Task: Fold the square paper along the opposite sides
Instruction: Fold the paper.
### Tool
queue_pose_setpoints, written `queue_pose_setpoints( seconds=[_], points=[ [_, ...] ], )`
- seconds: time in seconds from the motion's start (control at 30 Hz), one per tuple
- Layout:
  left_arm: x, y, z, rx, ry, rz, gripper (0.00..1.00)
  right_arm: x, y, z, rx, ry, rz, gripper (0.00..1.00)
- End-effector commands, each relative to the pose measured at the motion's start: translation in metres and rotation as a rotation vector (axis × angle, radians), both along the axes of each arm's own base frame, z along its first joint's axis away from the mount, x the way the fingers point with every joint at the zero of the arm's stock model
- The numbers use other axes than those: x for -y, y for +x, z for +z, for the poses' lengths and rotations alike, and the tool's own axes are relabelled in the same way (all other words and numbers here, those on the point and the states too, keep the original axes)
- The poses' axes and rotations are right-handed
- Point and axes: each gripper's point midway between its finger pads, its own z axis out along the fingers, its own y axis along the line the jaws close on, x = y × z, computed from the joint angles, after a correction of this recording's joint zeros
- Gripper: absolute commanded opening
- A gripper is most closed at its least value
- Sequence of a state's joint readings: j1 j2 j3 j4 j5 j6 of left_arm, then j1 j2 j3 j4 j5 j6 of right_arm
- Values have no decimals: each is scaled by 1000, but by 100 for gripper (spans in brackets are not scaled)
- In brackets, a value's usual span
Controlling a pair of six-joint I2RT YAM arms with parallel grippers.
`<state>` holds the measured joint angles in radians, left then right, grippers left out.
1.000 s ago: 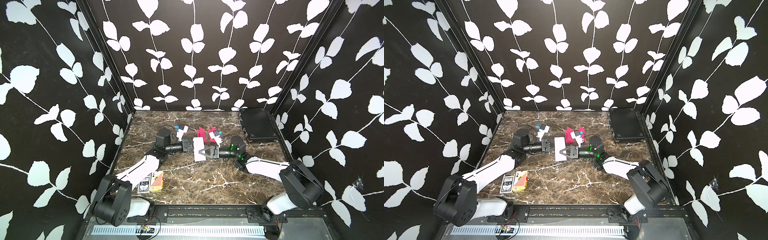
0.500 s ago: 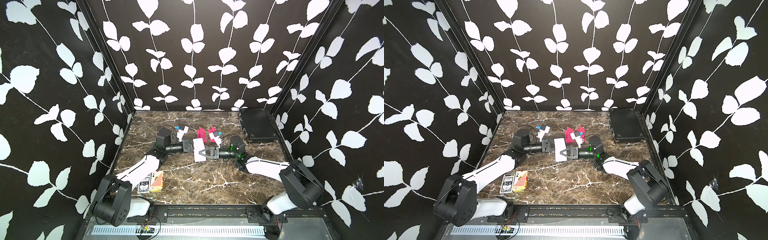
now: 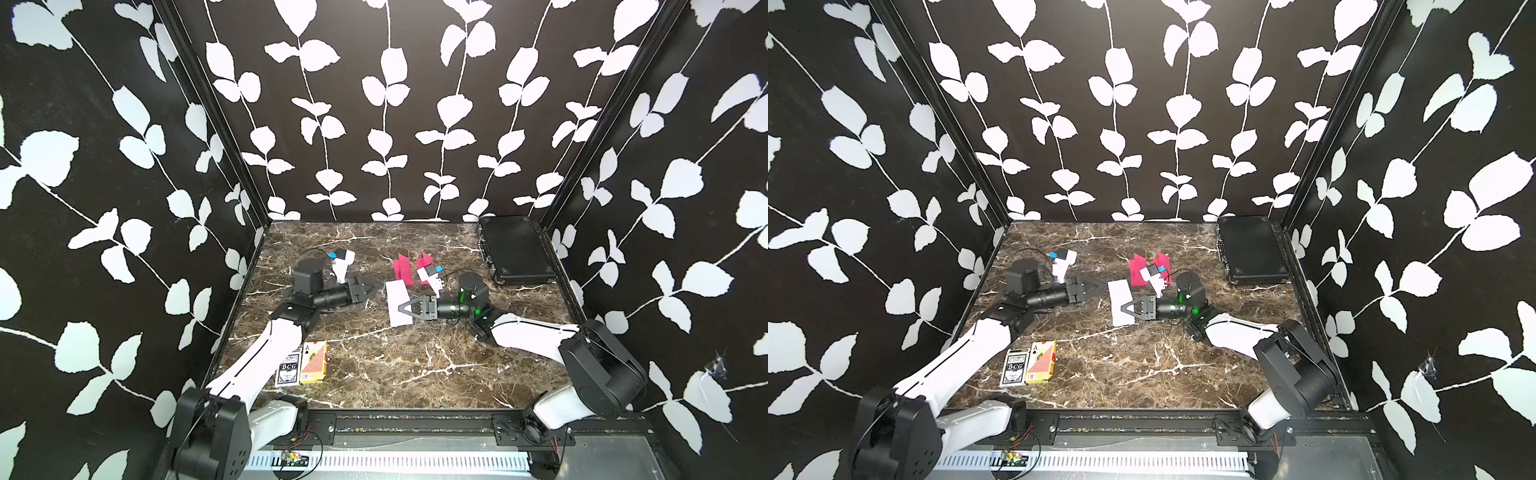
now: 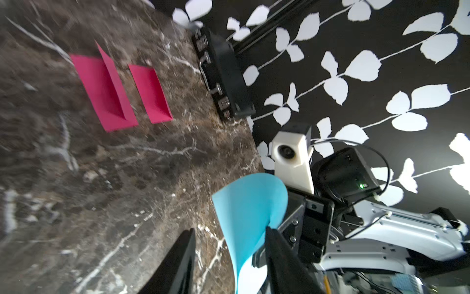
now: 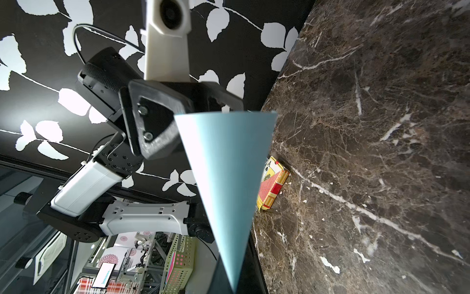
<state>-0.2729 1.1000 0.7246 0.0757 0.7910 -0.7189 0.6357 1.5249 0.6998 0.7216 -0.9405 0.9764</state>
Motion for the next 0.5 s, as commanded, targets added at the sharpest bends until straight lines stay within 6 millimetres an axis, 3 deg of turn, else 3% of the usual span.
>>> queue_pose_setpoints(
  seconds=[0.0, 0.1, 0.2, 0.3, 0.47],
  points=[
    [-8, -6, 18, 64, -21, 46, 61, -3, 3, 37, 104, 65, 14, 4],
    [-3, -9, 27, 88, -112, 36, 79, -4, 3, 42, 118, 74, 14, 5],
    [7, -11, 18, 62, -112, 15, 91, -4, 4, 46, 125, 78, 13, 5],
    [23, -15, 10, 37, -127, -29, 98, -4, 4, 49, 134, 78, 12, 5],
    [47, -24, -1, 10, -136, -104, 99, -3, 5, 50, 149, 69, 2, 5]
  ],
)
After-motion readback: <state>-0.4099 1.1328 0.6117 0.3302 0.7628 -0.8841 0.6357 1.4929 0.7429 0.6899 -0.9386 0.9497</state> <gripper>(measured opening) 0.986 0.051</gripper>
